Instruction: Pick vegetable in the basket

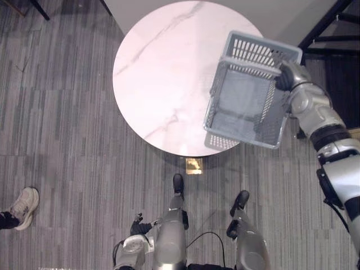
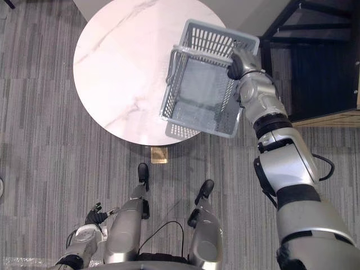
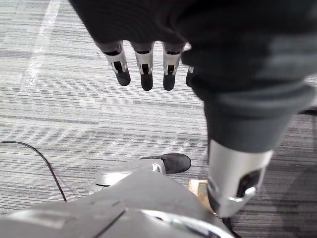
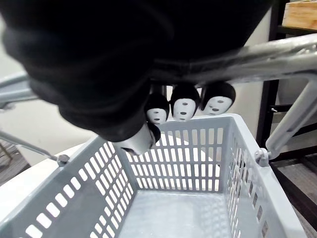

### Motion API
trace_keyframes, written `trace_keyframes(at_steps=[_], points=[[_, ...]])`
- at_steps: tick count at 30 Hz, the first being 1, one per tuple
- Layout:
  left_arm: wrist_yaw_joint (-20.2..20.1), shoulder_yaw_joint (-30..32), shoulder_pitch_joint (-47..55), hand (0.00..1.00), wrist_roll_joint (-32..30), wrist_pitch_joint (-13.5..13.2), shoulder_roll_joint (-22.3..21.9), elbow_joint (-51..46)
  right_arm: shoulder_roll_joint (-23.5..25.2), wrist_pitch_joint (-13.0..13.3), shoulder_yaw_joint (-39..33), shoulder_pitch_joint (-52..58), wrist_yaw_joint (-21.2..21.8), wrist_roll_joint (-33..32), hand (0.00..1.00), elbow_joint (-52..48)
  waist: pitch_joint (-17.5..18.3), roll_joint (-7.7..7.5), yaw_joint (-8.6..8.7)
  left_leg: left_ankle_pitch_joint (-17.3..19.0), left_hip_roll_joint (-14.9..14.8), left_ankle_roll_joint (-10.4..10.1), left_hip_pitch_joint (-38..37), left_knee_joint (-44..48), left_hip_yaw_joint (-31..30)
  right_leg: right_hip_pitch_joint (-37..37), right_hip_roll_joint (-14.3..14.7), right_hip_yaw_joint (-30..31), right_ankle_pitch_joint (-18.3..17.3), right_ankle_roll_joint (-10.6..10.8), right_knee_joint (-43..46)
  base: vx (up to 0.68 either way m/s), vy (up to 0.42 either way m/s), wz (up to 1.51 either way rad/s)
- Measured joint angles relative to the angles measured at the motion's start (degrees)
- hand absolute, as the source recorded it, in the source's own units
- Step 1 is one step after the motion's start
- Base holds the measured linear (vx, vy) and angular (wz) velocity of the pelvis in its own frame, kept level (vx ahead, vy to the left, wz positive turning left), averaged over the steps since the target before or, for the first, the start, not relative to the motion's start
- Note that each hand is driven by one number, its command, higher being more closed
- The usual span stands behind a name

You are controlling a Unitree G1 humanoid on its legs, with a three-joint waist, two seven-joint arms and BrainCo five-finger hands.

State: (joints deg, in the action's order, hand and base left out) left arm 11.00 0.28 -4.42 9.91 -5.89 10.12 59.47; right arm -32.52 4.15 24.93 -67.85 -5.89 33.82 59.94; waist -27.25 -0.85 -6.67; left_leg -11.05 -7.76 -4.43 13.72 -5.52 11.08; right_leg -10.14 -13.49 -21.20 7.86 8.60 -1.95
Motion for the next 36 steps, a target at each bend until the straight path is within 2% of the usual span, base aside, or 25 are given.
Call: trace_keyframes(at_steps=[4,8,9,12,14,16,20,28,33,36], points=[[-0.1,1.5,-0.1,0.00,-1.5,0.8,-0.5,1.6,1.0,0.1,5.8,5.3,3.2,0.0,1.00,-8.1,2.0,-0.22,0.30,0.2,-0.3,-0.3,-2.2,0.0,1.1,1.5,0.3,1.2,0.0,0.0,-0.3,0.01,-0.020,-0.16],[-0.4,4.6,1.2,0.00,-2.9,1.7,-0.9,2.2,1.0,2.3,12.0,13.0,7.0,-0.1,1.00,-19.2,6.9,-1.37,0.84,0.8,-1.7,-1.1,-4.9,0.0,2.4,4.1,1.7,2.2,0.0,0.0,-1.8,0.03,-0.055,-0.16],[-0.8,5.2,2.1,0.00,-4.0,1.8,-0.8,2.2,1.0,3.2,12.1,15.4,8.3,-0.3,1.00,-22.5,8.7,-2.00,1.60,1.0,-2.1,-1.3,-5.3,0.0,2.5,4.6,2.2,2.3,0.0,0.0,-2.3,0.04,-0.079,-0.14],[-1.6,6.7,3.9,0.00,-4.7,2.4,-0.6,2.8,0.4,4.6,12.1,20.3,10.0,-3.2,1.00,-29.3,12.6,-3.37,2.33,1.6,-2.9,-2.0,-6.7,-0.1,4.0,5.1,3.0,3.8,0.0,0.0,-2.9,0.04,-0.055,-0.29],[-2.6,6.9,4.8,0.00,-6.2,2.8,-0.4,3.6,-1.0,5.5,12.2,23.9,11.2,-4.9,1.00,-33.3,15.0,-3.81,3.35,1.9,-3.4,-2.3,-7.8,-0.3,4.6,5.8,3.4,4.6,0.0,0.0,-3.2,0.01,-0.048,-0.21],[-3.0,6.9,5.2,0.00,-6.7,2.8,-0.3,4.1,-3.3,6.7,12.8,26.5,12.6,-5.7,1.00,-36.9,16.2,-3.97,3.66,2.2,-3.6,-2.6,-8.8,-0.3,5.9,5.8,3.7,5.7,-0.1,0.0,-3.2,0.00,-0.031,-0.28],[-4.7,6.8,7.1,0.00,-8.8,2.9,-0.2,4.3,-7.7,8.9,13.9,33.9,14.7,-5.7,1.00,-42.0,18.5,-3.93,5.02,3.1,-3.6,-3.1,-10.5,-0.3,7.7,6.4,3.7,7.6,-0.4,0.2,-3.4,0.00,-0.017,-0.23],[-7.0,8.8,10.5,0.00,-8.6,3.5,-0.5,5.1,-13.3,9.2,13.1,48.9,16.4,-4.7,1.00,-42.0,21.7,-3.49,5.81,4.4,-3.3,-3.2,-12.4,-0.1,10.5,6.5,3.5,10.4,-0.3,0.4,-3.9,0.02,-0.010,-0.18],[-7.6,9.7,12.1,0.00,-7.9,3.9,-1.3,6.0,-13.3,9.4,6.8,56.8,16.3,-2.3,1.00,-40.8,22.8,-2.32,6.45,4.7,-3.0,-3.2,-14.2,0.0,11.5,7.6,3.4,11.0,-0.1,0.0,-3.9,0.04,-0.007,-0.07],[-7.6,9.6,12.6,0.00,-8.0,3.9,-1.7,6.0,-13.3,10.4,2.5,60.6,15.6,-0.6,1.00,-40.5,23.3,-1.93,6.83,5.5,-2.8,-3.2,-15.7,0.0,11.9,8.1,3.1,11.5,-0.9,0.1,-2.4,0.01,-0.002,-0.08]])
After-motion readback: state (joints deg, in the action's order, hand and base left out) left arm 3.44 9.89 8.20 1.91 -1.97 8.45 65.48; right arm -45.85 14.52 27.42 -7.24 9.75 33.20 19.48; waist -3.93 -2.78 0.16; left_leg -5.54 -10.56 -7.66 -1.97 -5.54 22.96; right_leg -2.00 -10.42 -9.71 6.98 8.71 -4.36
